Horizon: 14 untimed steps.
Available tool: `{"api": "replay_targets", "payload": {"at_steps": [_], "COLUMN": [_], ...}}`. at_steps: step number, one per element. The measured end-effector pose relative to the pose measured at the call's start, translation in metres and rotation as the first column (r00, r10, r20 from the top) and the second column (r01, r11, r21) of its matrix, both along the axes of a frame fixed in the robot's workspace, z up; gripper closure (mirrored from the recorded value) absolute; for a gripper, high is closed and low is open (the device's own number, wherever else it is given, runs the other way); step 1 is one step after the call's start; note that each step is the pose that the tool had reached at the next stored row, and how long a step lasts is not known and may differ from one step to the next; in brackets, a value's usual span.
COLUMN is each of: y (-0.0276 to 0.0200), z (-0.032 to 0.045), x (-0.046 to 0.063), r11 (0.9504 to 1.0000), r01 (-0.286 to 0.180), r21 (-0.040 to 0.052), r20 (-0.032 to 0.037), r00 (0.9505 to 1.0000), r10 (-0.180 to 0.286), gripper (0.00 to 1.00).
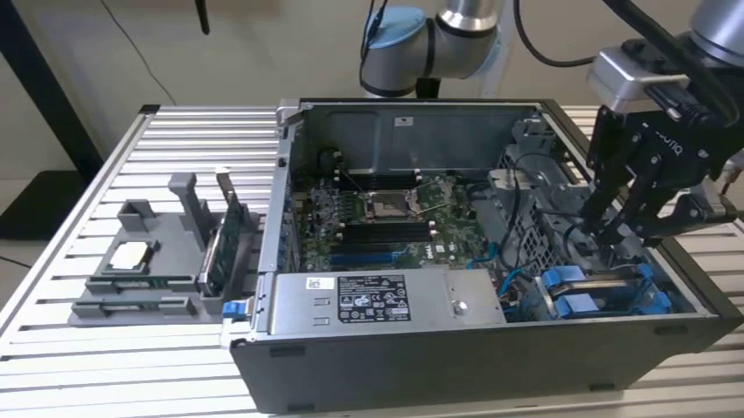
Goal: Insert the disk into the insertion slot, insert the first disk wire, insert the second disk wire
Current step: 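Insert the first disk wire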
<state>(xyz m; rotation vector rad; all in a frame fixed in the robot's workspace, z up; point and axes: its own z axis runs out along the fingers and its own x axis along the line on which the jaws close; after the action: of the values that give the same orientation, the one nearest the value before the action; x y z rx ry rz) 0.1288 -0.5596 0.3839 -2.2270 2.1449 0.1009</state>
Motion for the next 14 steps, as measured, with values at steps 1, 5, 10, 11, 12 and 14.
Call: {"api": "replay_targets", "payload": {"at_steps": [1,5,10,11,12,14], "y": [0.0,0.0,0.0001,0.0,0.0,0.0001], "z": [-0.0001,-0.0001,-0.0001,-0.0002,-0.0002,-0.0002], "x": [-0.001,-0.0016,-0.0022,-0.0023,-0.0024,-0.0024], "r11": [1.0,1.0,1.0,1.0,0.9999,0.9999], "r01": [0.0,0.0,0.0,0.0,0.0,0.0], "r21": [0.0003,0.0006,0.0053,0.0091,0.0135,0.0156], "r20": [0.002,0.0038,0.0047,0.0051,0.0054,0.0055], "r00": [1.0,1.0,1.0,1.0,1.0,1.0], "r10": [0.0,0.0,0.0,0.0,0.0,0.0], "gripper": [0.61,0.68,0.71,0.78,0.78,0.78]}}
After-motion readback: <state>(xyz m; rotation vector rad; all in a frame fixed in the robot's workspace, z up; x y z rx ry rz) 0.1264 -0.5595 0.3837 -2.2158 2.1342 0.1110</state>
